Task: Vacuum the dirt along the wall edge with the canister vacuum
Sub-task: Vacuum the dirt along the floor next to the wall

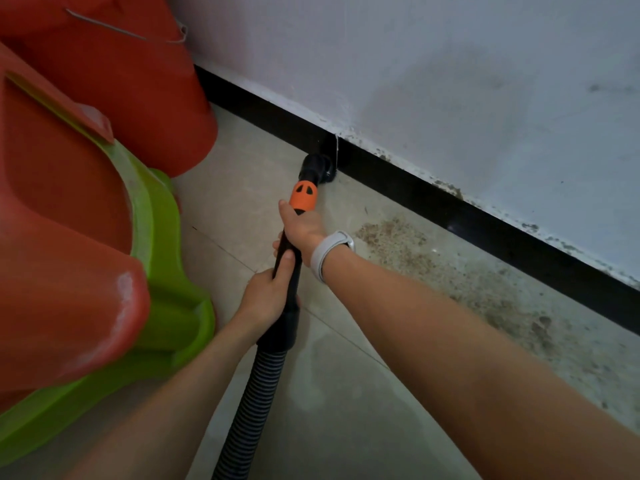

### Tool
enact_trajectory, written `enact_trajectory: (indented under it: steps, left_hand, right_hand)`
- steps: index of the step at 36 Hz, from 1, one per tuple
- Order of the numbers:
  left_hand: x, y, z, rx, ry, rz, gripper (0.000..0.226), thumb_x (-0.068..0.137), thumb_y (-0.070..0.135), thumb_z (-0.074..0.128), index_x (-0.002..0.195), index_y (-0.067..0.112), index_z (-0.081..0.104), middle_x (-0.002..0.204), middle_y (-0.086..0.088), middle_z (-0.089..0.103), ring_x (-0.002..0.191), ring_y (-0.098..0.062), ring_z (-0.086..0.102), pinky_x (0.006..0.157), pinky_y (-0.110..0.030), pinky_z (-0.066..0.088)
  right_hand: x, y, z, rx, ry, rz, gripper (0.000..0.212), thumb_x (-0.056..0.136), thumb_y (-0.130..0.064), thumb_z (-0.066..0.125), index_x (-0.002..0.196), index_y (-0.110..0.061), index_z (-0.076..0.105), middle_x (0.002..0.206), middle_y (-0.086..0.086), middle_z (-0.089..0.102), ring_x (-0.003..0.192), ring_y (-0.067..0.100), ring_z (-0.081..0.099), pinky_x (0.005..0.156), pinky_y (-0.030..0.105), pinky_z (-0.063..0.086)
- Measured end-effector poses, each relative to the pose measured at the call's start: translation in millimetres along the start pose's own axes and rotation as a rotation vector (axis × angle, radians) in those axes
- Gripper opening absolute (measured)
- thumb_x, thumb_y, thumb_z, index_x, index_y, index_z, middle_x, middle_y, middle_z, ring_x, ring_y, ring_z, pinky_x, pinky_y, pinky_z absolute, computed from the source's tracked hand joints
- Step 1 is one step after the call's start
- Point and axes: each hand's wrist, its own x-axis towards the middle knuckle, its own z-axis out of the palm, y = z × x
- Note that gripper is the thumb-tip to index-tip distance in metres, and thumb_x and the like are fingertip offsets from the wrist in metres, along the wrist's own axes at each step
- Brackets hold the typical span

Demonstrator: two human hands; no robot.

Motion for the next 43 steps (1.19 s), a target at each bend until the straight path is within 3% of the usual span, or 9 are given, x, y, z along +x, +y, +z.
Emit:
enact_trajectory:
  steps: [5,8,13,16,24,29,32,36,43]
  left_hand:
    - [-9.9,-5.6,5.8,0.054,-0.012,0.001,0.066,0.095,0.063,0.028,0.068,0.018,0.067,0.056,0.01,0.068,0.055,-0.002,0.063,0.054,-0.02,0.043]
    - [-17.1,-4.6,9.0,0.079,-0.029,0.013,0.062,0.095,0.062,0.028,0.066,0.02,0.064,0.049,0.022,0.062,0.05,0.008,0.058,0.044,-0.012,0.037]
    - [-22.6,-1.8,10.8,0.101,-0.043,0.003,0.068,0.093,0.065,0.031,0.072,0.014,0.07,0.058,0.004,0.069,0.059,-0.006,0.064,0.054,-0.019,0.044]
    - [-28.9,-1.0,15.3,0.119,-0.059,0.021,0.066,0.094,0.063,0.032,0.07,0.014,0.068,0.053,0.01,0.067,0.05,0.0,0.062,0.045,-0.012,0.041]
    - [-47.9,-0.6,29.6,0.158,-0.141,0.078,0.061,0.094,0.062,0.035,0.069,0.015,0.066,0.056,0.007,0.068,0.053,-0.003,0.064,0.046,-0.01,0.04]
    - [-57.3,-1.0,42.2,0.194,-0.194,0.105,0.065,0.094,0.062,0.035,0.074,0.009,0.067,0.063,-0.002,0.071,0.06,-0.014,0.067,0.06,-0.024,0.052]
    - [-63.9,-0.9,49.8,0.241,-0.21,0.132,0.065,0.092,0.064,0.035,0.075,0.01,0.067,0.066,-0.003,0.071,0.065,-0.017,0.068,0.069,-0.031,0.054]
    - [-70.9,0.6,60.0,0.261,-0.274,0.143,0.069,0.088,0.07,0.034,0.076,0.01,0.066,0.07,-0.005,0.071,0.066,-0.021,0.069,0.073,-0.039,0.055]
    - [-81.3,4.8,78.3,0.288,-0.352,0.21,0.059,0.09,0.065,0.04,0.069,0.015,0.06,0.069,-0.005,0.07,0.064,-0.02,0.067,0.069,-0.038,0.054]
  right_hand:
    - [-9.4,15.8,-11.1,0.078,0.026,0.025,0.048,0.095,-0.044,0.053,0.116,-0.001,0.051,0.07,0.01,0.057,0.049,0.022,0.06,0.063,0.041,0.059]
    - [-17.1,20.1,-17.1,0.105,0.043,0.046,0.047,0.095,-0.045,0.054,0.115,-0.002,0.051,0.071,0.01,0.057,0.052,0.023,0.061,0.066,0.042,0.06]
    - [-29.8,20.6,-26.2,0.112,0.061,0.054,0.05,0.093,-0.047,0.055,0.114,-0.002,0.051,0.068,0.009,0.058,0.065,0.03,0.065,0.079,0.053,0.058]
    - [-38.1,23.5,-32.6,0.136,0.077,0.069,0.052,0.093,-0.046,0.055,0.119,-0.002,0.049,0.072,0.01,0.058,0.061,0.028,0.064,0.078,0.054,0.058]
    - [-60.4,42.9,-60.3,0.245,0.136,0.083,0.044,0.097,-0.041,0.053,0.117,-0.002,0.05,0.068,0.009,0.056,0.053,0.022,0.06,0.065,0.042,0.059]
    - [-75.9,54.1,-78.0,0.314,0.16,0.097,0.034,0.097,-0.039,0.053,0.087,-0.007,0.049,0.065,0.008,0.053,0.051,0.022,0.057,0.062,0.04,0.057]
    - [-85.7,61.2,-89.2,0.34,0.184,0.103,0.033,0.097,-0.039,0.054,0.091,-0.008,0.048,0.064,0.007,0.054,0.05,0.02,0.057,0.06,0.038,0.058]
    - [-98.5,69.3,-104.7,0.408,0.22,0.111,0.031,0.097,-0.038,0.054,0.096,-0.008,0.048,0.064,0.008,0.053,0.043,0.018,0.055,0.044,0.029,0.053]
    - [-117.5,84.5,-132.0,0.547,0.252,0.117,0.028,0.097,-0.035,0.055,0.095,-0.009,0.046,0.067,0.008,0.051,0.051,0.021,0.054,0.049,0.032,0.054]
